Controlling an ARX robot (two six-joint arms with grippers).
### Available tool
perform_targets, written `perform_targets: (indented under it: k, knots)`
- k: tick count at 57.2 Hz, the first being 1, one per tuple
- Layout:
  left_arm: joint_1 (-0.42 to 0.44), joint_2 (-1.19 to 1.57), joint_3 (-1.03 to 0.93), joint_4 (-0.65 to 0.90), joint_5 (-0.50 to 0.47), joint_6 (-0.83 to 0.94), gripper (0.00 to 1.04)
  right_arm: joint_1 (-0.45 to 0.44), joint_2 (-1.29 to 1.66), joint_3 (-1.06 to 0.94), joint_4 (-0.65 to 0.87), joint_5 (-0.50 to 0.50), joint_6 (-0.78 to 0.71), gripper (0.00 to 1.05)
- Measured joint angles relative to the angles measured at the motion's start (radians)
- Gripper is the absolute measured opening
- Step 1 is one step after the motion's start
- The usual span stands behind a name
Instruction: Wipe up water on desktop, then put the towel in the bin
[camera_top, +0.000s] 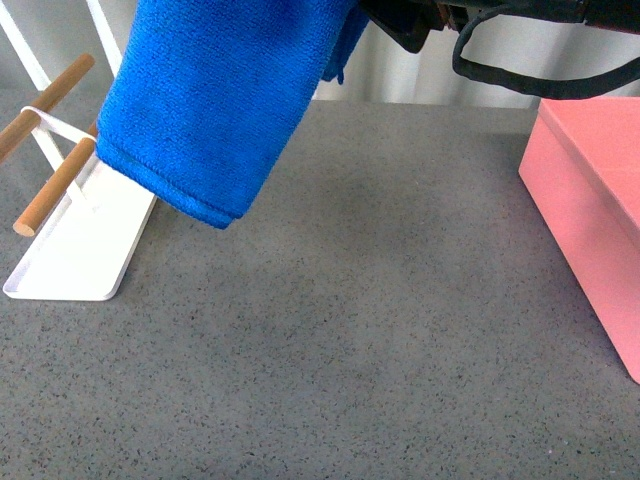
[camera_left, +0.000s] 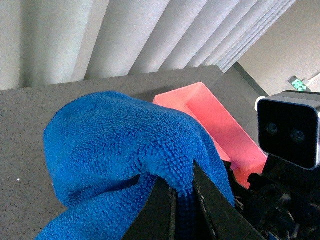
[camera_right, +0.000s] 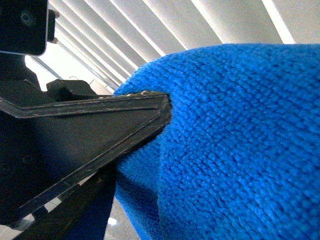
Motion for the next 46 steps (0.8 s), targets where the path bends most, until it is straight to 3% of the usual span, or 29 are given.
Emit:
perform_targets:
  k: [21,28,46]
  knots:
    - [0.000,0.000,0.000,0.000,0.000,0.001,0.04,0.007,-0.002,-0.020,0.041,0.016,0.003,0.08]
    - [-0.001,0.000,-0.001,0.000,0.001,0.001,0.07,0.005,-0.010,-0.031,0.032,0.031,-0.003,0.06]
    - [-0.011,0.000,-0.002,0.000,0.016,0.001,0.59,-0.034,-0.034,-0.077,0.011,0.033,-0.016,0.06]
